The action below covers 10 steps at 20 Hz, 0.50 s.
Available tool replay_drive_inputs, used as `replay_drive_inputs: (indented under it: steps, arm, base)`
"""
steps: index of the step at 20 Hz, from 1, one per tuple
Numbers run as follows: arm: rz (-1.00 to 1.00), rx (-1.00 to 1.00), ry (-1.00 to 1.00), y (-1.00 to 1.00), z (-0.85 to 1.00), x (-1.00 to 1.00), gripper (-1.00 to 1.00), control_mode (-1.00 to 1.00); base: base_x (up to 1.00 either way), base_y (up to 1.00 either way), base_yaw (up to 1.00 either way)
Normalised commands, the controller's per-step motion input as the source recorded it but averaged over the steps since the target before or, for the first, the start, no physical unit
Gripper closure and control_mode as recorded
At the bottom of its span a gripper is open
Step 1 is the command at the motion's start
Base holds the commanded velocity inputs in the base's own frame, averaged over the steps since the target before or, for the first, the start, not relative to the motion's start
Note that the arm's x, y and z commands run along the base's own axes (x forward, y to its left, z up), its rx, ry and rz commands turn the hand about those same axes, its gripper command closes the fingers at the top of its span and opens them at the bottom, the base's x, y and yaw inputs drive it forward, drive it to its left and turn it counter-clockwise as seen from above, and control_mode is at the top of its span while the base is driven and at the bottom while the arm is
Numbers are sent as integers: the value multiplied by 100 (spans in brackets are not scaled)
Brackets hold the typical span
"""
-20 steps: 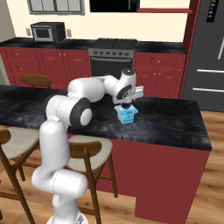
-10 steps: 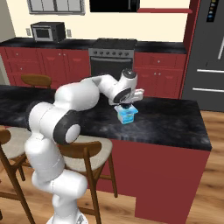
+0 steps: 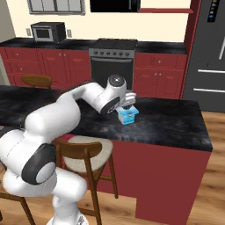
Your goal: Stack the yogurt containers by placing the smaller containers on top of the larger containers.
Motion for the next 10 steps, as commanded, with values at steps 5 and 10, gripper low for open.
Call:
replay_drive_inputs:
  steps: [5,10]
  arm:
    - [-30,0,0,100,51,-52,-100,-100]
    - [-25,0,0,100,54,-51,-100,-100]
  base:
    - [0,0,0]
    - [0,0,0]
